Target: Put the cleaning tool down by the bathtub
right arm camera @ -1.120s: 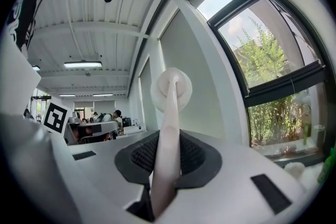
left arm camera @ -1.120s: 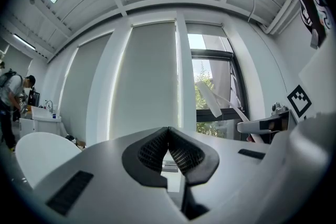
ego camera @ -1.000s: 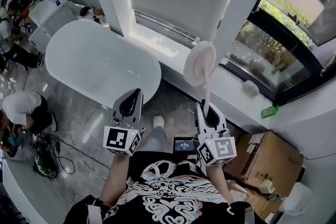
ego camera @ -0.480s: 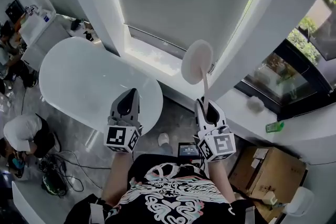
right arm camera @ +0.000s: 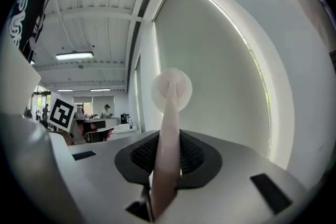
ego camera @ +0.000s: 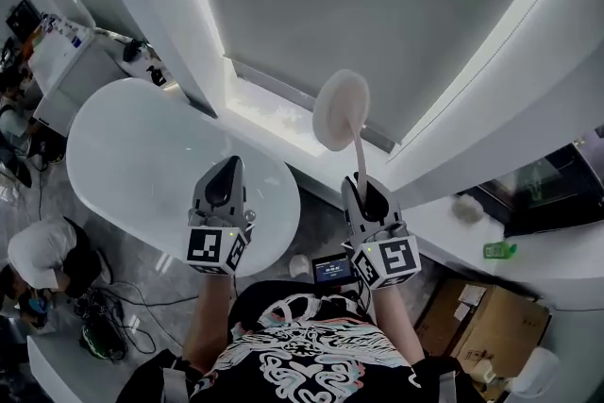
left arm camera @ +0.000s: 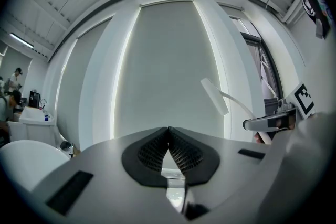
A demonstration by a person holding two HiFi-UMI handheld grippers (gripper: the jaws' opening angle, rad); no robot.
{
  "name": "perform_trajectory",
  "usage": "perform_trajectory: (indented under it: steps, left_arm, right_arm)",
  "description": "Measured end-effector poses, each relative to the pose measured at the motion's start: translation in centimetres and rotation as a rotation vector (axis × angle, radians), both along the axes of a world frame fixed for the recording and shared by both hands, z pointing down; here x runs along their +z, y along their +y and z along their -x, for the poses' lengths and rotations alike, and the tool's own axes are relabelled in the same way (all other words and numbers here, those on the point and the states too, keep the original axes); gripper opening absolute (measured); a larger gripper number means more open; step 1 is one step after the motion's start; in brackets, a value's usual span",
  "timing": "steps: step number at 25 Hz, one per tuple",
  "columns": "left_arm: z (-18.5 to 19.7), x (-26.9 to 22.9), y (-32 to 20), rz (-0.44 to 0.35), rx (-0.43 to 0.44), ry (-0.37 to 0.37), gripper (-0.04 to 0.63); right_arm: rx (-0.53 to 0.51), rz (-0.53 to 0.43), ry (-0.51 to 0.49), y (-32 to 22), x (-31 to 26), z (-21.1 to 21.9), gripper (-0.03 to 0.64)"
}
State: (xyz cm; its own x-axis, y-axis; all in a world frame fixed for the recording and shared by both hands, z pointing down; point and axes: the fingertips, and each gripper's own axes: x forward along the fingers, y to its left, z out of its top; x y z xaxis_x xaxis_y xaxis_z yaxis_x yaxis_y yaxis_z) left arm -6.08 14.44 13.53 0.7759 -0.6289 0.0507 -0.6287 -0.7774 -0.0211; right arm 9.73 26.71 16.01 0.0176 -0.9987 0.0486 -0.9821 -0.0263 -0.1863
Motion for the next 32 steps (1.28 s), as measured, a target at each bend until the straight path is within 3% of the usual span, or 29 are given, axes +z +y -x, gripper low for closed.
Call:
perform_trajectory:
  steps: [5, 13, 18, 22, 28, 32]
  left_arm:
    - [-1.1, -0.3, -2.9, -0.008, 0.000, 0.015, 0.017]
    - [-1.4, 0.1, -7.4, 0.019, -0.073, 0.025, 0.017]
    - [-1.8, 1.1, -12.0, 0.023, -0.151, 0.034, 0.017]
    - [-2.3, -0.2, -15.7, 0.025, -0.213, 0.046, 0.017]
    - [-3.4, 0.3, -19.9, 0.043, -0.261, 0.011, 0.017]
    - [-3.1, 1.9, -20.4, 0.072, -0.301, 0.002, 0.017]
  right_arm:
    - [-0.029, 0.013, -0.005, -4.1, 0.3, -0.2, 0.091]
    - [-0.127, 0.052, -0.020, -10.0, 1.5, -0.9, 0.091]
    - [-0.239, 0.051, -0.022, -15.4, 3.3, -1.2, 0.091]
    - [-0.342, 0.029, 0.025, -19.4, 1.7, -1.2, 0.091]
    - [-0.409, 0.055, 0.038, -24.8, 2.0, -2.3, 0.091]
    - [-0.430, 0.096, 0.043, -25.6, 3.9, -2.9, 0.091]
